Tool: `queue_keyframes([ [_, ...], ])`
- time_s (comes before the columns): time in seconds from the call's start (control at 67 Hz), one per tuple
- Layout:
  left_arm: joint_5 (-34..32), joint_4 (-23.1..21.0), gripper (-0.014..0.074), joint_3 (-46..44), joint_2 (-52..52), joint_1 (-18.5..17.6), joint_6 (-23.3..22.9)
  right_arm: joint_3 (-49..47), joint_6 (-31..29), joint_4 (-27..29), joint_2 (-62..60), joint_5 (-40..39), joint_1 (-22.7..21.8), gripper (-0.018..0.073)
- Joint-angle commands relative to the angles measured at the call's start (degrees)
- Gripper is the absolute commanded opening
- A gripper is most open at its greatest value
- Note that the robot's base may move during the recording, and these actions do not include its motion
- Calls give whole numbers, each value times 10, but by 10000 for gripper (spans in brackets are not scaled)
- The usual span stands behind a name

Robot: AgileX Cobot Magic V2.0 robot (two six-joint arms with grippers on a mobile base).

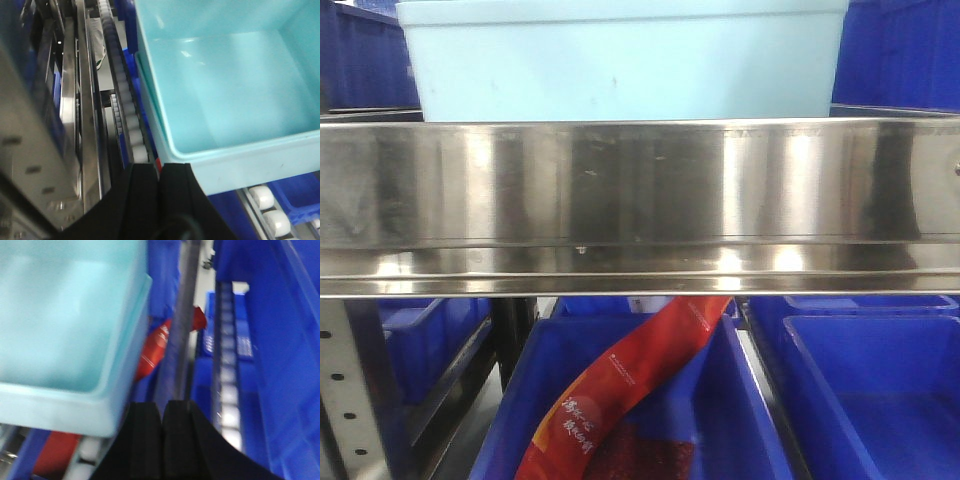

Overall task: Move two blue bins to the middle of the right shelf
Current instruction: 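Open both grippers and release the cyan bin on the shelf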

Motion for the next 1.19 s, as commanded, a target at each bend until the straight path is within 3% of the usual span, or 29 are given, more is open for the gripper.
queue_keyframes([
  [0.0, -34, 2, -111, 49, -39, 11, -15, 47, -4, -8, -28, -33, -11, -162],
  [0.314, -116, 3, -111, 271, -204, 30, -15, 279, -4, -9, -170, -135, -13, -162],
  [0.612, -136, 8, -111, 381, -399, 30, -14, 461, -4, -13, -390, -199, -13, -162],
  [0.926, -140, 18, -111, 400, -557, 30, -12, 488, -4, -17, -622, -203, -13, -162],
  [1.179, -138, 18, -111, 400, -570, 30, -12, 487, -4, -17, -636, -206, -13, -162],
])
